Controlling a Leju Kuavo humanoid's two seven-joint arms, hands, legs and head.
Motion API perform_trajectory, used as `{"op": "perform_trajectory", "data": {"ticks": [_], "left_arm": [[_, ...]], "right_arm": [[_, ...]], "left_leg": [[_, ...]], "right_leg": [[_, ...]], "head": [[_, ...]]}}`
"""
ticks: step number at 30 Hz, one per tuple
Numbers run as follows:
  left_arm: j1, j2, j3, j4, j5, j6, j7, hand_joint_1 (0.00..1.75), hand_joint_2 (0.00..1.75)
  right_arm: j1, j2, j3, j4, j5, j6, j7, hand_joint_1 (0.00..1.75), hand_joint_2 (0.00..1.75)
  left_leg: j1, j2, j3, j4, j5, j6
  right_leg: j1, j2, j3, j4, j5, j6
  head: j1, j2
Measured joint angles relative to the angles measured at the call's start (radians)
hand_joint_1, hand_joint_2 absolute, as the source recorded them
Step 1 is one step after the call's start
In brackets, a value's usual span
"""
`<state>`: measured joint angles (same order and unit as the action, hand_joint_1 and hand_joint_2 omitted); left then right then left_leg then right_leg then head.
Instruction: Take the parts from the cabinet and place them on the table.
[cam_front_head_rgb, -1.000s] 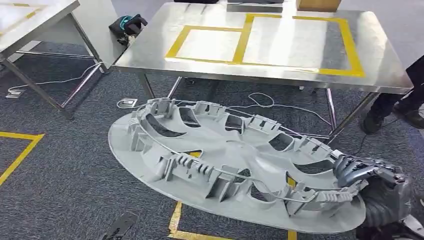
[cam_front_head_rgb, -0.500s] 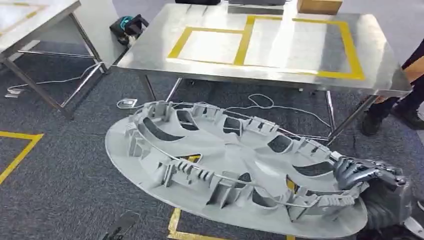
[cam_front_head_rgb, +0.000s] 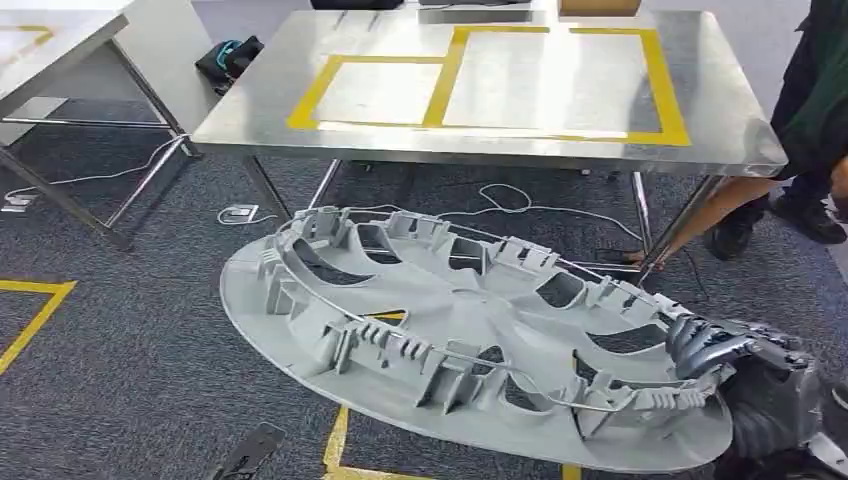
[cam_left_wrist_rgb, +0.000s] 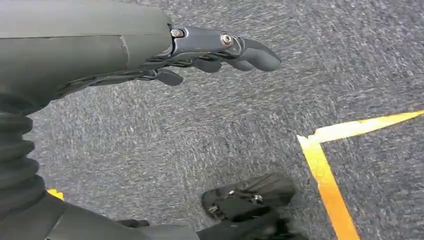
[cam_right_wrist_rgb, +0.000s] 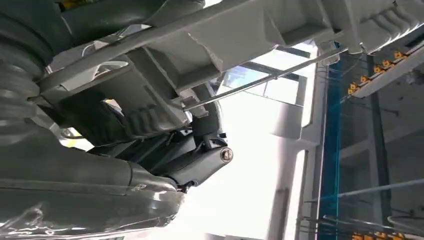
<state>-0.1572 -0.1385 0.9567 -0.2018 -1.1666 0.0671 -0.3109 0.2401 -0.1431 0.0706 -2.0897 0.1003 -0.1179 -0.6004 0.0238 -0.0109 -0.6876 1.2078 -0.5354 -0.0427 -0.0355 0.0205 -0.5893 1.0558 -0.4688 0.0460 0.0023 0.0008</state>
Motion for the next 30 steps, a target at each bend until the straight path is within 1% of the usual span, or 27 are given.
{"op": "perform_trajectory", "data": {"ticks": [1,2,3,4,5,6,7,8,9,11,12,13,14,16,17,18,19,20,21,22,23,24,26,27,28,29,30], "left_arm": [[0.001,0.000,-0.001,0.000,0.000,0.000,0.000,0.00,1.75],[0.002,0.000,-0.001,0.000,0.000,0.000,0.000,0.00,1.75],[0.002,-0.001,-0.001,0.000,0.000,0.000,0.000,0.00,1.75],[0.002,-0.001,-0.001,0.000,0.000,0.000,0.000,0.00,1.75],[0.001,-0.001,-0.002,0.000,0.000,0.000,0.000,0.00,1.75],[0.001,0.000,-0.002,0.000,0.000,0.000,0.000,0.00,1.75],[0.001,0.002,-0.002,0.000,0.000,0.000,0.000,0.00,1.75],[0.000,0.000,-0.002,0.000,0.000,0.000,0.000,0.00,1.75],[0.000,0.000,-0.002,0.000,0.000,-0.001,0.000,0.00,1.75],[0.000,-0.003,-0.002,0.000,0.000,-0.001,0.000,0.00,1.75],[-0.001,-0.004,-0.003,0.000,0.000,-0.001,0.000,0.00,1.75],[-0.001,-0.003,-0.003,0.000,0.000,-0.001,0.000,0.00,1.75],[-0.001,-0.003,-0.003,0.000,0.000,-0.001,0.000,0.00,1.75],[0.001,-0.003,-0.003,0.000,0.000,-0.001,0.000,0.00,1.75],[0.003,-0.003,-0.002,0.000,0.000,-0.001,0.000,0.00,1.75],[0.004,-0.004,-0.003,0.000,0.000,-0.001,0.000,0.00,1.75],[0.003,-0.004,-0.003,0.000,0.000,-0.001,0.000,0.00,1.75],[0.003,-0.005,-0.003,0.000,0.000,-0.001,0.000,0.00,1.75],[0.003,-0.005,-0.003,0.000,0.000,-0.001,0.000,0.00,1.75],[0.002,-0.005,-0.003,0.000,0.000,-0.001,0.000,0.00,1.75],[0.002,-0.005,-0.003,0.000,0.000,-0.001,0.000,0.00,1.75],[0.002,-0.005,-0.003,0.000,0.000,-0.001,0.000,0.00,1.75],[0.003,-0.004,-0.003,0.000,-0.002,-0.001,0.000,0.00,1.75],[0.002,-0.004,-0.003,0.000,-0.002,-0.001,0.000,0.00,1.75],[0.002,-0.003,-0.003,0.000,-0.002,-0.001,0.000,0.00,1.75],[0.002,-0.003,-0.003,0.000,-0.002,-0.001,0.000,0.00,1.75],[0.002,-0.003,-0.003,0.000,-0.002,-0.001,0.000,0.00,1.75]], "right_arm": [[0.002,0.000,0.000,0.000,0.000,0.000,0.000,1.75,1.75],[0.004,0.000,-0.001,0.000,0.000,0.000,0.000,1.75,1.75],[0.005,0.000,-0.001,0.000,0.000,0.001,0.000,1.75,1.75],[0.004,0.000,-0.001,0.000,0.000,0.001,0.000,1.75,1.75],[0.004,0.000,-0.001,0.000,0.000,0.001,0.000,1.75,1.75],[0.004,0.000,-0.001,0.000,0.000,0.001,0.000,1.75,1.75],[0.004,0.000,-0.001,0.000,0.000,0.001,0.000,1.75,1.75],[0.004,0.000,-0.001,0.000,0.000,0.002,0.000,1.75,1.75],[0.005,0.000,-0.002,0.000,0.001,0.003,0.000,1.75,1.75],[0.006,0.000,-0.002,0.000,0.001,0.003,0.000,1.75,1.75],[0.007,0.000,-0.002,0.000,0.001,0.003,0.000,1.75,1.75],[0.006,0.000,-0.004,0.000,0.001,0.003,0.000,1.75,1.75],[0.004,0.000,-0.004,0.000,0.001,0.003,0.000,1.75,1.75],[0.007,0.000,-0.004,0.000,0.001,0.003,0.000,1.75,1.75],[0.007,0.000,-0.005,0.000,0.001,0.003,0.000,1.75,1.75],[0.008,0.000,-0.005,0.000,0.001,0.003,0.000,1.75,1.75],[0.008,0.000,-0.006,0.000,0.001,0.003,0.000,1.75,1.75],[0.008,0.000,-0.006,0.000,0.001,0.003,0.000,1.75,1.75],[0.007,0.000,-0.006,0.000,0.001,0.003,0.000,1.75,1.75],[0.006,0.000,-0.006,0.000,0.001,0.003,0.000,1.75,1.75],[0.005,0.000,-0.006,0.000,0.001,0.003,0.000,1.75,1.75],[0.005,0.000,-0.006,-0.001,0.001,0.002,0.000,1.75,1.75],[0.007,0.000,-0.006,-0.001,0.002,0.002,0.000,1.75,1.75],[0.007,0.000,-0.006,-0.001,0.001,0.002,0.000,1.75,1.75],[0.006,0.000,-0.006,-0.001,0.002,0.002,0.000,1.75,1.75],[0.005,0.000,-0.006,-0.001,0.002,0.002,0.000,1.75,1.75],[0.006,0.000,-0.006,-0.001,0.002,0.003,0.000,1.75,1.75]], "left_leg": [[-0.001,0.000,-0.038,0.077,-0.027,0.004],[-0.004,0.000,-0.058,0.113,-0.030,0.008],[-0.008,0.000,-0.056,0.104,-0.011,0.016],[-0.012,0.000,-0.040,0.063,0.022,0.025],[-0.019,-0.001,0.001,-0.024,0.074,0.039],[-0.025,-0.006,0.040,-0.106,0.113,0.052],[-0.031,-0.019,0.064,-0.157,0.115,0.066],[-0.027,-0.018,0.075,-0.183,0.109,0.063],[-0.029,-0.018,0.072,-0.181,0.107,0.054],[-0.030,-0.014,0.073,-0.188,0.108,0.056],[-0.022,-0.008,0.079,-0.199,0.114,0.058],[-0.023,-0.004,0.082,-0.201,0.113,0.062],[-0.023,-0.001,0.082,-0.201,0.111,0.067],[-0.025,0.006,0.082,-0.201,0.110,0.069],[-0.026,0.011,0.083,-0.201,0.109,0.070],[-0.027,0.015,0.084,-0.200,0.109,0.071],[-0.027,0.018,0.086,-0.200,0.108,0.071],[-0.027,0.022,0.090,-0.200,0.106,0.069],[-0.027,0.024,0.095,-0.200,0.104,0.066],[-0.030,0.026,0.096,-0.198,0.101,0.062],[-0.037,0.027,0.094,-0.192,0.099,0.057],[-0.039,0.029,0.093,-0.192,0.100,0.053],[-0.037,0.038,0.094,-0.196,0.103,0.048],[-0.037,0.042,0.093,-0.193,0.098,0.043],[-0.035,0.033,0.090,-0.180,0.084,0.035],[-0.034,0.025,0.068,-0.126,0.044,0.027],[-0.030,0.025,0.034,-0.049,0.001,0.022]], "right_leg": [[0.004,0.001,0.000,0.000,-0.001,-0.003],[0.007,0.004,0.000,0.000,-0.002,-0.004],[0.010,0.008,0.001,0.000,-0.003,-0.006],[0.013,0.012,0.001,0.000,-0.003,-0.006],[0.017,0.018,0.003,0.000,-0.003,-0.006],[0.018,0.023,0.005,0.000,-0.004,-0.007],[0.019,0.025,0.003,-0.001,-0.005,-0.006],[0.023,0.032,-0.002,0.003,-0.006,-0.003],[0.021,0.033,-0.005,-0.002,-0.004,0.001],[0.017,0.039,-0.002,-0.013,0.000,0.012],[0.017,0.032,-0.011,-0.007,-0.006,0.017],[0.020,0.010,-0.019,0.016,-0.024,0.021],[0.020,-0.003,-0.046,0.077,-0.060,0.022],[0.021,-0.011,-0.125,0.235,-0.128,0.028],[0.021,-0.011,-0.150,0.283,-0.136,0.030],[0.021,-0.011,-0.152,0.280,-0.120,0.031],[0.021,-0.013,-0.133,0.237,-0.085,0.031],[0.021,-0.017,-0.092,0.156,-0.039,0.031],[0.021,-0.031,-0.038,0.054,0.007,0.030],[0.023,-0.057,-0.010,-0.007,0.009,0.029],[0.025,-0.050,-0.007,-0.015,0.007,0.018],[0.024,-0.040,-0.002,-0.015,0.010,0.010],[0.027,-0.030,-0.007,-0.013,0.012,0.003],[0.020,-0.025,-0.005,-0.018,0.017,-0.005],[0.019,-0.022,-0.005,-0.019,0.020,-0.009],[0.016,-0.017,-0.005,-0.019,0.021,-0.016],[0.015,-0.012,-0.007,-0.019,0.021,-0.018]], "head": [[0.000,0.000],[0.000,0.000],[0.000,0.000],[0.000,0.000],[0.001,0.000],[0.000,0.000],[0.002,0.000],[0.001,0.000],[0.003,0.000],[0.002,0.000],[0.001,0.000],[0.006,0.000],[0.010,0.000],[0.008,0.000],[0.009,0.000],[0.008,0.000],[0.009,0.000],[0.008,0.000],[0.008,0.000],[0.009,0.000],[0.008,0.000],[0.007,0.000],[0.007,0.000],[0.008,0.000],[0.006,0.000],[0.004,0.000],[0.004,0.000]]}}
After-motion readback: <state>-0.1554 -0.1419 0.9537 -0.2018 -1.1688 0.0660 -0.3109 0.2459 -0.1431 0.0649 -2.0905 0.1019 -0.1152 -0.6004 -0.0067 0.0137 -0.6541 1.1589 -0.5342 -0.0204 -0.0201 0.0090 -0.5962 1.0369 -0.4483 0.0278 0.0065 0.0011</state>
